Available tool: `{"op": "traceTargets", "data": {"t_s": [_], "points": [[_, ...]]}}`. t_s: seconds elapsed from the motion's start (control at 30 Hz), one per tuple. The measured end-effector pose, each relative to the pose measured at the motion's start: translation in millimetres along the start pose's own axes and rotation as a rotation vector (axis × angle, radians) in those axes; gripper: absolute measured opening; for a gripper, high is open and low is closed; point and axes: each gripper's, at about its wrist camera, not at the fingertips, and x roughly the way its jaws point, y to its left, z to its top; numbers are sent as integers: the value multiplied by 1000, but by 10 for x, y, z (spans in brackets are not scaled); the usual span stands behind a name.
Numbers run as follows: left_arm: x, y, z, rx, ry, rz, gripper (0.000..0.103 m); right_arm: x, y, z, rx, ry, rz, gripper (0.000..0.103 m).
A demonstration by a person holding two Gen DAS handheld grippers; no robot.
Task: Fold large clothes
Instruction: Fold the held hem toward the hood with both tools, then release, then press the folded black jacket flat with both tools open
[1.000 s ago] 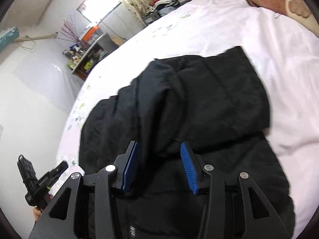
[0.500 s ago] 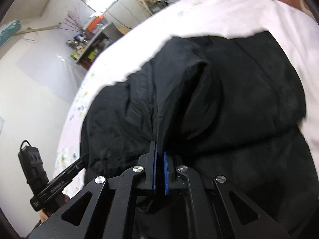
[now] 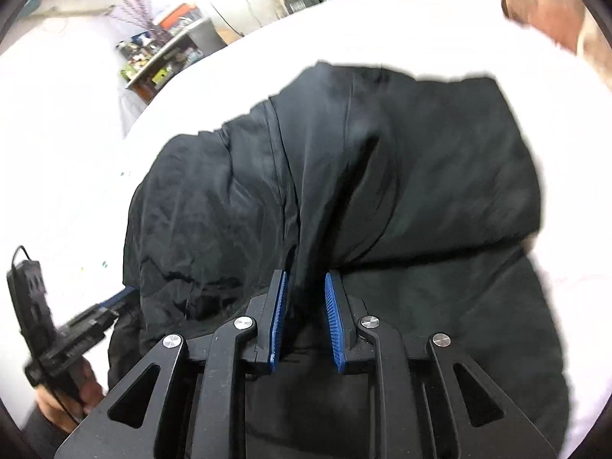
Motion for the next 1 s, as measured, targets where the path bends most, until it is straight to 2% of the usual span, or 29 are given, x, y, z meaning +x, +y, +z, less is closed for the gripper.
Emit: {"op": "traceTargets", "data": {"t_s": [0.1, 0.23, 0.33, 0.4, 0.43, 0.53, 0.63, 0.7, 0.77, 0.87, 0.93, 1.0], "points": [[-118, -17, 210, 20, -86, -10, 40, -169, 108, 174, -76, -89, -40, 21], [118, -38, 649, 28, -155, 11, 41, 10, 184, 553, -124, -149, -82, 21], [543, 91, 699, 20, -100, 105, 41, 321, 13, 658, -137, -119, -152, 21], [792, 255, 531, -14, -40, 106, 41, 530, -158, 577, -133, -69, -203, 20], [836, 281, 435, -6, -47, 101, 40, 624, -234, 515, -137, -55, -217, 20], [903, 282, 229, 29, -79, 115, 38, 751, -407, 329, -114, -50, -197, 20], [908, 245, 284, 31, -62, 135, 38, 769, -425, 286, -118, -50, -209, 20], [771, 173, 356, 54, -51, 154, 37, 664, -369, 361, -117, -46, -217, 20], [500, 110, 373, 40, -91, 98, 37, 374, -263, 391, -123, -102, -207, 21], [144, 27, 238, 45, -152, 18, 37, -37, -62, 281, -131, -191, -117, 22], [97, -61, 137, 39, -144, -48, 37, -108, 96, 126, -165, -195, -52, 22], [279, -153, 46, 60, -88, -36, 37, 84, 268, -10, -201, -135, -22, 22]]}}
